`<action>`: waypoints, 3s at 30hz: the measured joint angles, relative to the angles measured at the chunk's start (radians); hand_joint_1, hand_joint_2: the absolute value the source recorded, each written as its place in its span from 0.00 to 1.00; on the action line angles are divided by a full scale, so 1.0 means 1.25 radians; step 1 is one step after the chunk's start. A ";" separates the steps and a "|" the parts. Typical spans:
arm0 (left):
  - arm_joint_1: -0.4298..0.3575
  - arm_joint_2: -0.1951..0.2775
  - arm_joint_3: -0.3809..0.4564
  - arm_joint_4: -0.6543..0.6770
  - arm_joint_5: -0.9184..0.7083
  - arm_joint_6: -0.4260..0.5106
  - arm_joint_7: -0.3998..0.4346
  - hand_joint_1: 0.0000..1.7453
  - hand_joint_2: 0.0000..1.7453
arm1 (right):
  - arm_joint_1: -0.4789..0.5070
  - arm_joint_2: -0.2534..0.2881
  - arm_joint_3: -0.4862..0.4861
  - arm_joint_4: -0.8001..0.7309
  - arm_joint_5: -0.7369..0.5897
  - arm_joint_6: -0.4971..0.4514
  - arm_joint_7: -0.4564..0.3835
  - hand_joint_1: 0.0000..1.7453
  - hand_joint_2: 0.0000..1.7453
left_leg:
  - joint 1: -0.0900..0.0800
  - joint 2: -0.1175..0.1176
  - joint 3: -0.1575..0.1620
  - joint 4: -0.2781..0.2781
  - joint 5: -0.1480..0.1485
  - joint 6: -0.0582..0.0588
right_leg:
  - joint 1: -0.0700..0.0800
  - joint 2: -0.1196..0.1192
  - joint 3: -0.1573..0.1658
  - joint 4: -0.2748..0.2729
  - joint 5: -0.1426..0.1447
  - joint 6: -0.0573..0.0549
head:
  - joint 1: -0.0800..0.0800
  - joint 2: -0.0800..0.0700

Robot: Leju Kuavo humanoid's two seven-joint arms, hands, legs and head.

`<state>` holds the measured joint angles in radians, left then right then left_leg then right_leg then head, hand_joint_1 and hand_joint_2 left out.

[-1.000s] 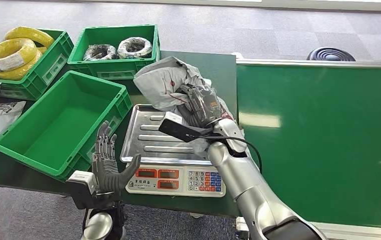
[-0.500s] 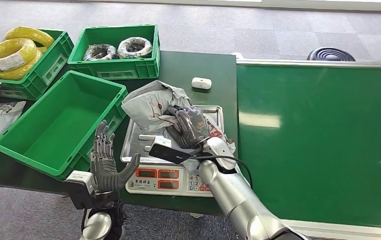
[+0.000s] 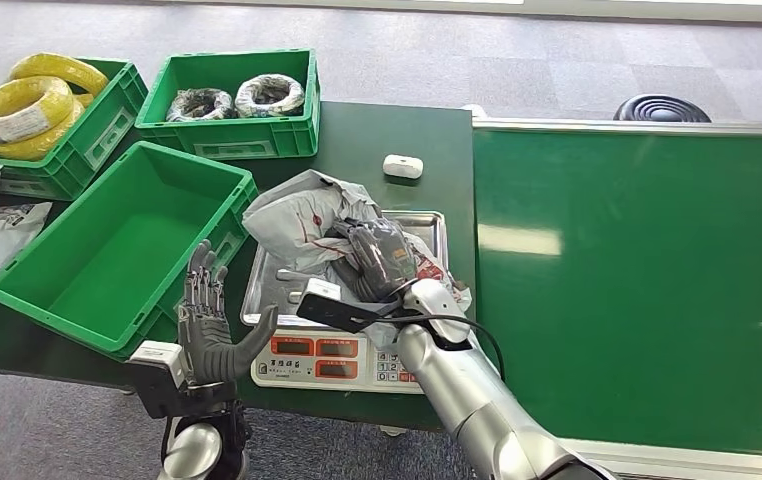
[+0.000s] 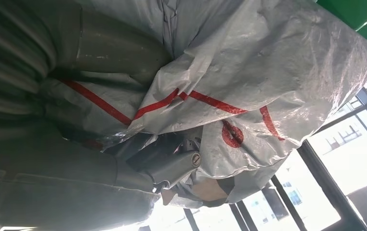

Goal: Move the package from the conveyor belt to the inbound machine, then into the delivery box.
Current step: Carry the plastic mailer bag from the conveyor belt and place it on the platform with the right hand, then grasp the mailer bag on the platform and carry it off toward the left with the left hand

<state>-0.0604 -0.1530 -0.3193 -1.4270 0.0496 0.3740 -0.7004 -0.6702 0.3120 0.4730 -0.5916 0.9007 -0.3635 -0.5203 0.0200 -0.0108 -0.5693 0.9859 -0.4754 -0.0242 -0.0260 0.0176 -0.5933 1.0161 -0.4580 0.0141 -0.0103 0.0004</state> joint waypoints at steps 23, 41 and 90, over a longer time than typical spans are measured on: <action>0.004 -0.018 0.009 0.002 -0.015 0.010 0.003 0.00 1.00 | -0.066 -0.003 -0.130 0.057 -0.014 -0.218 0.188 0.00 0.00 | 0.000 0.000 0.000 0.000 0.000 0.000 | 0.000 0.000 0.000 0.000 0.000 0.000 | 0.000 0.000; 0.001 -0.030 0.016 0.004 -0.023 0.009 0.003 0.00 1.00 | -0.066 -0.001 -0.172 0.045 0.065 -0.257 0.181 0.00 0.00 | 0.000 0.000 0.000 0.000 0.000 0.000 | 0.000 0.000 0.000 0.000 0.000 0.000 | 0.000 0.000; -0.669 -0.155 -0.442 0.631 -0.858 -0.217 0.376 0.00 1.00 | 0.369 0.028 -0.510 -0.900 -0.277 -0.263 -0.100 0.00 0.00 | -0.001 0.001 -0.001 0.003 0.002 0.002 | -0.002 0.000 -0.001 -0.001 0.004 0.004 | 0.000 0.000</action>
<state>-0.8961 -0.3467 -0.8719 -0.6380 -1.0230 0.1030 -0.2310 -0.2085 0.3471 -0.1645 -1.7170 0.5541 -0.6916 -0.6459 0.0182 -0.0102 -0.5711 0.9891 -0.4734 -0.0212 -0.0283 0.0179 -0.5942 1.0151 -0.4531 0.0195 -0.0106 0.0004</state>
